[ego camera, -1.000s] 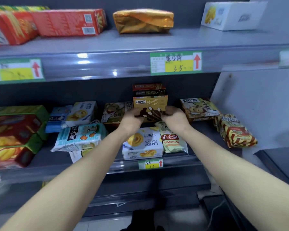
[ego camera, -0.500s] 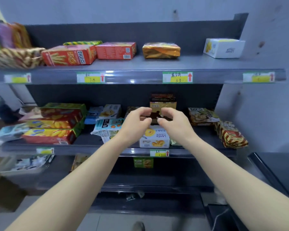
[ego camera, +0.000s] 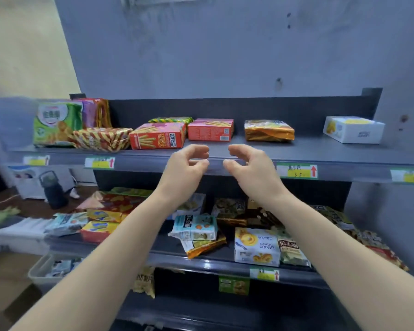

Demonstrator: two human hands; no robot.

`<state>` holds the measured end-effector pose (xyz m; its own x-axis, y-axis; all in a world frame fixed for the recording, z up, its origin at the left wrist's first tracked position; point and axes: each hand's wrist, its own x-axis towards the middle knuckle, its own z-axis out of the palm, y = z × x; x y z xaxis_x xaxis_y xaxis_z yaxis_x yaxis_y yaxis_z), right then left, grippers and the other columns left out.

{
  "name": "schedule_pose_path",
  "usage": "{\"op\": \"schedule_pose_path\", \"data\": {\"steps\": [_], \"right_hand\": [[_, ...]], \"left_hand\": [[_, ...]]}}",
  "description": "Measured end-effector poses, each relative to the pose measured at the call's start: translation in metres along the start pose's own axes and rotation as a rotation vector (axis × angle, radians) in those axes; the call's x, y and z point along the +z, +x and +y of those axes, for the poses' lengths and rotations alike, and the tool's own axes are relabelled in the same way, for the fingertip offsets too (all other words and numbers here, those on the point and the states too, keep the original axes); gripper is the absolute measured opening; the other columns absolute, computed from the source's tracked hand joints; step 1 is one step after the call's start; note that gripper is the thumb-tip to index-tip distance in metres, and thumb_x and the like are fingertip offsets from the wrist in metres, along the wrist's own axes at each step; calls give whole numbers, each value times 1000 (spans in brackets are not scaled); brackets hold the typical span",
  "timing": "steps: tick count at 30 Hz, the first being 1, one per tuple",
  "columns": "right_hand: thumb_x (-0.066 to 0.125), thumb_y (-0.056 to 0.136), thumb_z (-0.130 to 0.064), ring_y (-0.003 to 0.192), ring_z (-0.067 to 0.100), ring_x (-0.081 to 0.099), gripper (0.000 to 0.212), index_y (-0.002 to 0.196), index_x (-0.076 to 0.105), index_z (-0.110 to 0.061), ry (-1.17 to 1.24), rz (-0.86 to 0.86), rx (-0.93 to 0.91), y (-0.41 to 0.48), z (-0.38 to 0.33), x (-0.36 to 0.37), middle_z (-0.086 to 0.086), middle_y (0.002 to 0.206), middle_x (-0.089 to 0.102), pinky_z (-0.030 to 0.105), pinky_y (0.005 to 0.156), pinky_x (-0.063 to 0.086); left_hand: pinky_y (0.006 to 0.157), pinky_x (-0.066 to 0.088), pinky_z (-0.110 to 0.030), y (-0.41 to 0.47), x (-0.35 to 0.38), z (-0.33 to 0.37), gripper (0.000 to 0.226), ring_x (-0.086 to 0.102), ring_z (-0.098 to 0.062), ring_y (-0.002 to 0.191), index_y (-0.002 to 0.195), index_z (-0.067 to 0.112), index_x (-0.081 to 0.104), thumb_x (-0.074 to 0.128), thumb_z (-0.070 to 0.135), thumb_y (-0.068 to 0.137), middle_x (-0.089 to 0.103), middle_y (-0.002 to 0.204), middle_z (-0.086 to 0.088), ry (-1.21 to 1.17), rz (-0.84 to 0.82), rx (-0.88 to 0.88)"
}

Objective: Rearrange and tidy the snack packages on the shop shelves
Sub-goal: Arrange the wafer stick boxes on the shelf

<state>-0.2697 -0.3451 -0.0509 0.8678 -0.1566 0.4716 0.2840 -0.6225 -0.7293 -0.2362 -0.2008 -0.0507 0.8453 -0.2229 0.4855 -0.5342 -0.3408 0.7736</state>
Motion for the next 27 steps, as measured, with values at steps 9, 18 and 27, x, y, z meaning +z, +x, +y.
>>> {"op": "schedule_pose_path", "data": {"steps": [9, 18, 27], "right_hand": [[55, 92, -13, 114, 27, 56, 28, 115, 60, 1, 35, -19, 58, 79, -47, 73, 13, 120, 63, 34, 98, 43], [55, 94, -21, 112, 17, 53, 44, 134, 48, -4, 103, -70, 274, 140, -51, 134, 1, 125, 56, 24, 89, 37], [58, 91, -20, 60, 10, 45, 16, 100, 49, -9, 247, -24, 499, 177, -47, 157, 3, 79, 52, 23, 49, 34]], "left_hand": [[73, 45, -13, 68, -83, -52, 40, 53, -9, 100, 133, 11, 47, 53, 14, 94, 55, 118, -2, 9, 189, -116], [62, 41, -17, 129, -118, -108, 44, 50, -10, 91, 138, 10, 37, 49, 18, 96, 49, 114, -2, -2, 111, -258], [62, 45, -22, 173, -114, -135, 45, 52, -10, 81, 135, 9, 37, 52, 14, 93, 49, 96, 0, -54, 66, -361]]}}
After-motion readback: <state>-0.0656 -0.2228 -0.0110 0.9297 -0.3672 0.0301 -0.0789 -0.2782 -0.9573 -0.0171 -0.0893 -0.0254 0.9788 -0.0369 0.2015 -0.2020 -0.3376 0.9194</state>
